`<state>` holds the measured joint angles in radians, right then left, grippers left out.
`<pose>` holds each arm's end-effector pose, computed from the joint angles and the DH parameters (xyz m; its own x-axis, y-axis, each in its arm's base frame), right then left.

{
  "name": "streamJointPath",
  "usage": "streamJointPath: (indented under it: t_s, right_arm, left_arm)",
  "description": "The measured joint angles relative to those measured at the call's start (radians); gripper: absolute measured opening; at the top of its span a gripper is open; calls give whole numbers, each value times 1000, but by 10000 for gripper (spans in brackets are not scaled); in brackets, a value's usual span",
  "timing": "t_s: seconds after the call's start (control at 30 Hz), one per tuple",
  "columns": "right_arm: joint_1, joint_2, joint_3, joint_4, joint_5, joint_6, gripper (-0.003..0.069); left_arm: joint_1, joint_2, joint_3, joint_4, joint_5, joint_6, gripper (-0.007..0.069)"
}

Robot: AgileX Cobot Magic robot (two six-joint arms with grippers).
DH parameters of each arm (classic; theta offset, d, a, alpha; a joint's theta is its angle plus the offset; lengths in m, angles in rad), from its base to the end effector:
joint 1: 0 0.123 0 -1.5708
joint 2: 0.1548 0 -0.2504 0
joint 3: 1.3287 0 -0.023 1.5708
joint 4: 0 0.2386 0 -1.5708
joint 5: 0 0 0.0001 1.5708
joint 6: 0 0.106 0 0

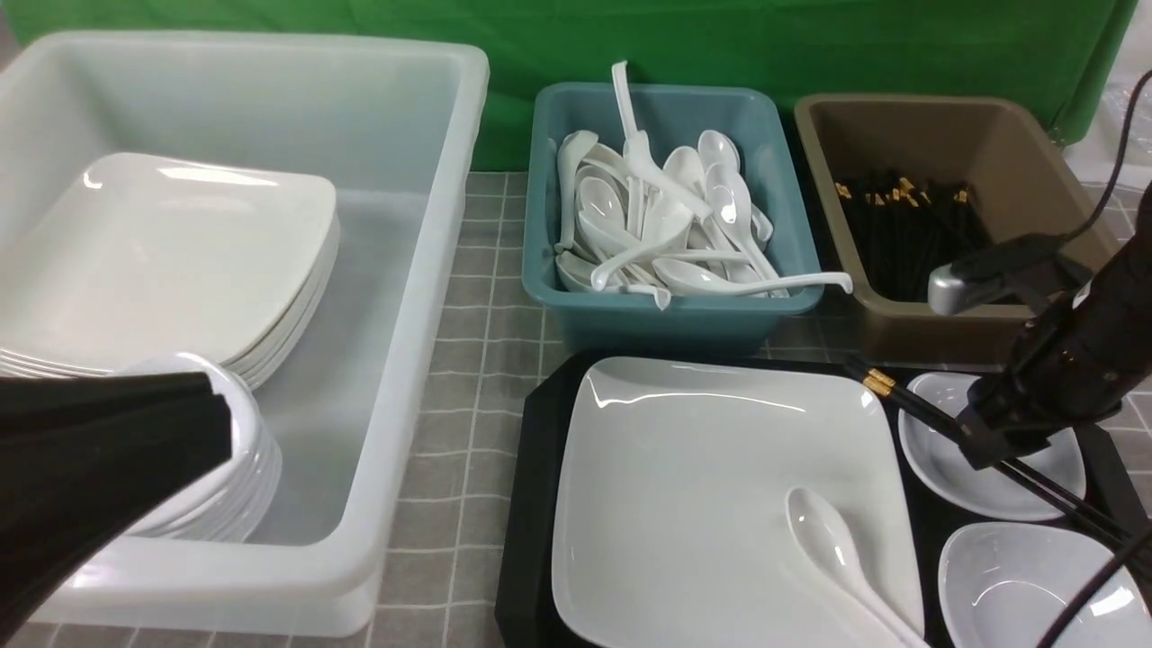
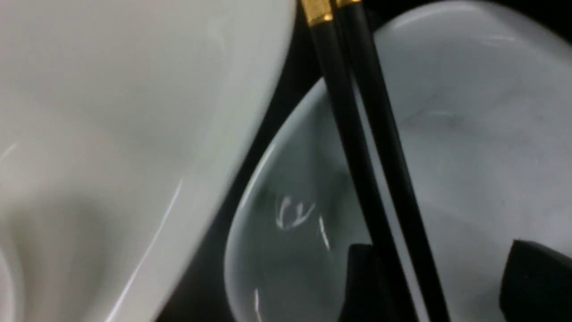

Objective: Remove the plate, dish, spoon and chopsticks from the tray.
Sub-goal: Use the right arm to grab a pair of chopsticks from the plate, then use the right arm to put the chopsticks into the small storage box on the right

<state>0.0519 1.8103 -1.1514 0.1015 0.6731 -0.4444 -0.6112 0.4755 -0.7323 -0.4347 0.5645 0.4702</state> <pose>0.3425 0.0245 0.1443 -0.8572 -0.4012 -0.3228 -0.4047 0.9125 -0.0593 0.0814 -0.0863 0.3544 -0.0725 0.1652 -0.9836 0.7512 0.6578 0.0552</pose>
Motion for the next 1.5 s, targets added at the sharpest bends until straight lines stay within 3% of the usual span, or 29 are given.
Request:
streamJointPath:
  t_s: [0.17, 0.4, 0.67, 0.87, 1.03, 1.2, 1.33, 1.4, 1.5]
  right_arm:
    - [0, 29, 0, -1, -9, -42, 363]
    - [0, 30, 0, 0, 18, -148, 125]
    - [6, -40, 0, -3, 112, -245, 125]
    - [113, -186, 0, 66, 182, -415, 125]
    - [147, -261, -71, 189, -50, -257, 125]
    - [71, -172, -248, 218, -360, 47, 125]
    - [22, -45, -355, 220, -495, 152, 130]
    - [-3, 25, -405, 220, -510, 196, 174]
    - [-32, 89, -445, 214, -454, 245, 339]
  left_arm:
    - [0, 0, 0, 2, 0, 0, 20]
    - [0, -1, 0, 3, 1, 0, 20]
    - [0, -1, 0, 4, -1, 2, 20]
    - [0, -1, 0, 9, -49, 9, 20]
    - [0, -1, 0, 11, -129, 38, 20]
    - [0, -1, 0, 12, -202, 48, 20]
    - [0, -1, 0, 12, -207, 49, 20]
    - [0, -1, 0, 12, -207, 49, 20]
    - [0, -1, 0, 12, -203, 48, 20]
